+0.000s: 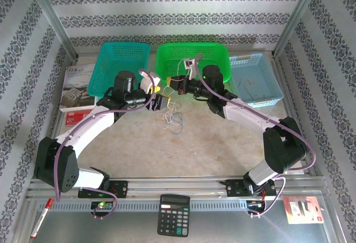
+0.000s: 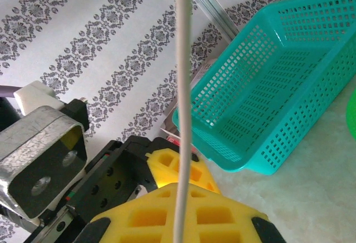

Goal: Untangle the cables

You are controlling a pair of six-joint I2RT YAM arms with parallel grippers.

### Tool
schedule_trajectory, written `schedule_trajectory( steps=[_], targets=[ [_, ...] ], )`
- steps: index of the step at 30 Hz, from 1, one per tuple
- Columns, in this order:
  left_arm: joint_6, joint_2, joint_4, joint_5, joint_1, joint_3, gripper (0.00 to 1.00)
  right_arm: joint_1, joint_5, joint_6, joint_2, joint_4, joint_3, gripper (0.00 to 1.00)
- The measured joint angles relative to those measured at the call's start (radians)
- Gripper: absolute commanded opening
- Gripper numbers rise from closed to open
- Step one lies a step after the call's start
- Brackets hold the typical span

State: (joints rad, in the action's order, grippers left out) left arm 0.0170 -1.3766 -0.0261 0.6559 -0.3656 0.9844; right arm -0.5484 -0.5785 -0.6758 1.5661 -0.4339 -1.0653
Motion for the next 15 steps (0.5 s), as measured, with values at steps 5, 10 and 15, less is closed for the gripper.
schedule_trajectory(
  steps=[5, 10, 15],
  targets=[
    [-0.022, -0.033, 0.042, 0.030, -0.001, 0.006, 0.80, -0.018, 0.000, 0.000, 0.000, 0.003, -0.003, 0.00],
    [-0.047, -0.076, 0.082, 0.047, -0.012, 0.007, 0.76, -0.019, 0.000, 0.000, 0.000, 0.004, -0.011, 0.00],
    [-0.083, -0.106, 0.117, 0.047, -0.021, 0.007, 0.43, -0.021, 0.000, -0.002, 0.000, 0.003, -0.015, 0.00]
  ],
)
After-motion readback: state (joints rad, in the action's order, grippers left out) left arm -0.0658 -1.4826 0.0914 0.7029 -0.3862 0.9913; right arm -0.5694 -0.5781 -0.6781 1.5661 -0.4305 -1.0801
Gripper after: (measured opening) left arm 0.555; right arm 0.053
